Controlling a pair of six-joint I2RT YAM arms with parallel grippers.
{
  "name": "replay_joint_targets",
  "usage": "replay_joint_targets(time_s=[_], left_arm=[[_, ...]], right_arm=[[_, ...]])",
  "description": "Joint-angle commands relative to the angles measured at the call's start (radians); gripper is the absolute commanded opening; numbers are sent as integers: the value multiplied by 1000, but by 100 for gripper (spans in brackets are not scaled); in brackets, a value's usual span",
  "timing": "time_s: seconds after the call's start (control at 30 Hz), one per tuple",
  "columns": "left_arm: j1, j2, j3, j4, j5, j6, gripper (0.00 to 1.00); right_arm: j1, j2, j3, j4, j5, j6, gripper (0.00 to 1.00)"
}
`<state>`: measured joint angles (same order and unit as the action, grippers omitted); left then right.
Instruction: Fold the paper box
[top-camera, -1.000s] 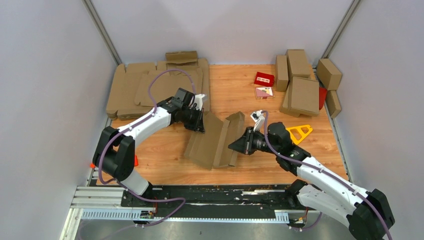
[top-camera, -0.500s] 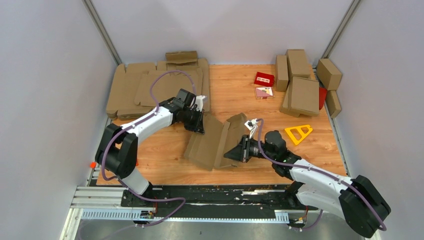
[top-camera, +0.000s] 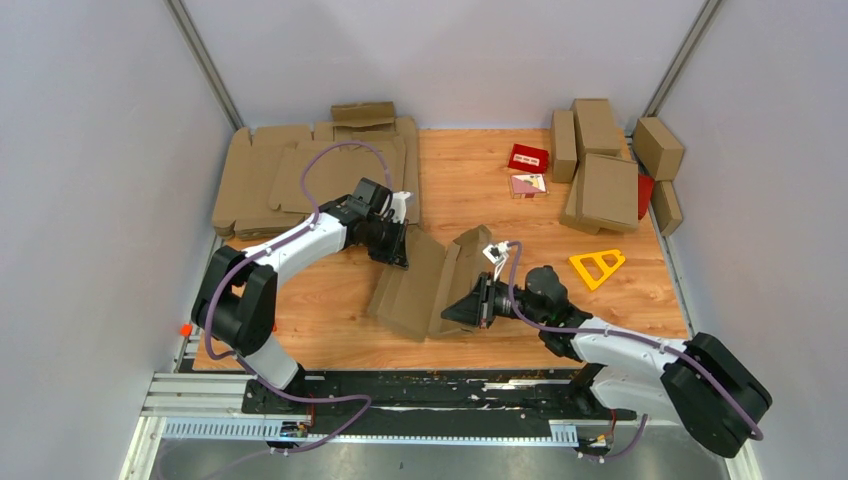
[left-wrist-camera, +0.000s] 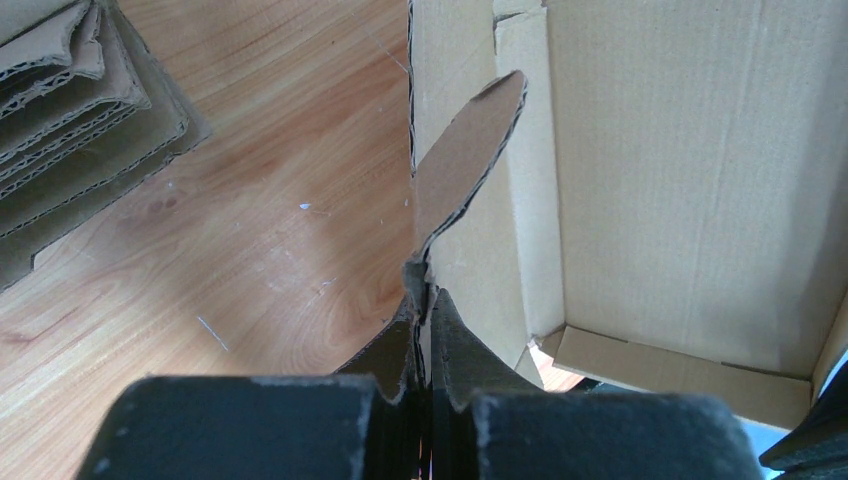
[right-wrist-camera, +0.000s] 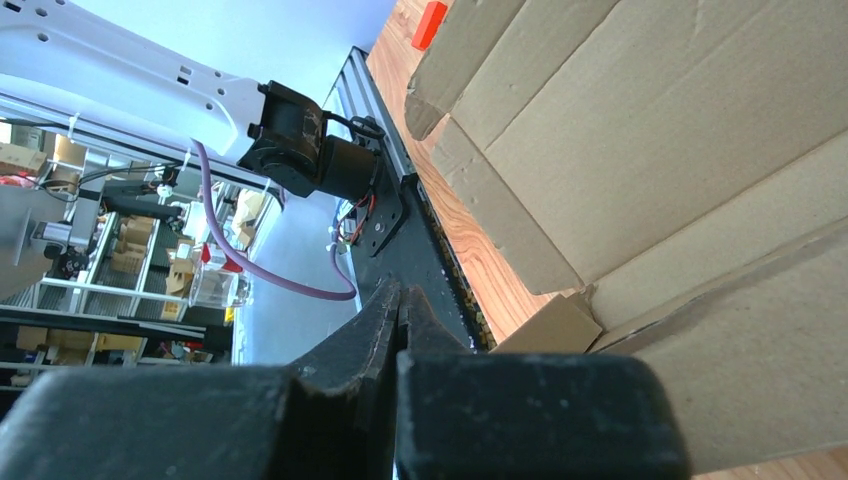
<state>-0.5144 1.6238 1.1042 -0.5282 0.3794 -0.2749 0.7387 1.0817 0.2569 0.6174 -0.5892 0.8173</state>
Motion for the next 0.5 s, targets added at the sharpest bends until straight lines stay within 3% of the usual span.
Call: replay_joint_targets(time_s=[0.0,0.47], left_arm=[[2,12,-6,6,-30,39,0],[2,8,-9,19,-7,32,0]], right_arm=[[10,39,-20,111,13,12,0],[13,-2,15,7,37,-24,0]])
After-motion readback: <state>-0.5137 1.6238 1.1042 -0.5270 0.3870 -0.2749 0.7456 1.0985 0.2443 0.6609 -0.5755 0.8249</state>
